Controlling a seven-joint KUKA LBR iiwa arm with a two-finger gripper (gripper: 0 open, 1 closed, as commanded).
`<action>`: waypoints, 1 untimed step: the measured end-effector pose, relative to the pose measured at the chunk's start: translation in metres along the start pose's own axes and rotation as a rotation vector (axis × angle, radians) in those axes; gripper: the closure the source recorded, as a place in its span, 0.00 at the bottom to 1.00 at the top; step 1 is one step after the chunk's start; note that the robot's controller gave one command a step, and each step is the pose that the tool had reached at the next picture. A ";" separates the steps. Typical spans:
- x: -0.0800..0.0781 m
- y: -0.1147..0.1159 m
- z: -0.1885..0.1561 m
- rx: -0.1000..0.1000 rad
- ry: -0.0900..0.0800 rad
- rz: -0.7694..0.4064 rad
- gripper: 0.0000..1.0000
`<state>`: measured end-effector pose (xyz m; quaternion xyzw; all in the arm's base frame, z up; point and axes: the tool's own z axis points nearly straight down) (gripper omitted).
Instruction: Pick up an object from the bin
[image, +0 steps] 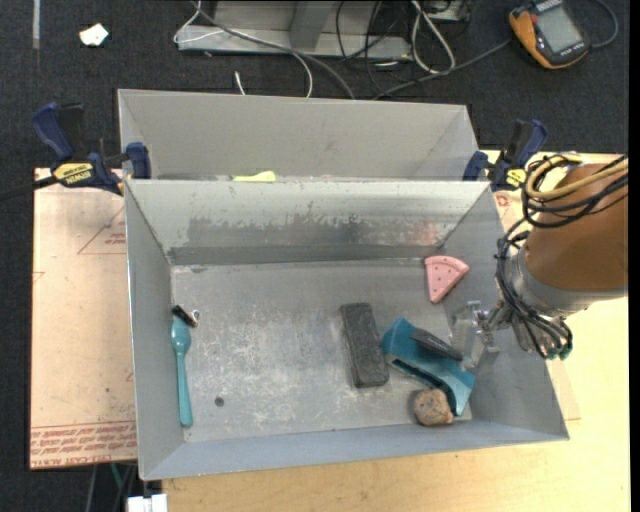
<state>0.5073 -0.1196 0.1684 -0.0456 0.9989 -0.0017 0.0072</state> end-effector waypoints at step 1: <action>0.000 -0.008 -0.076 0.002 -0.008 -0.108 1.00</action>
Offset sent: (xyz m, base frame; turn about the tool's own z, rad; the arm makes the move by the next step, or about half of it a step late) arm -0.0212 -0.0081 -0.0815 -0.0835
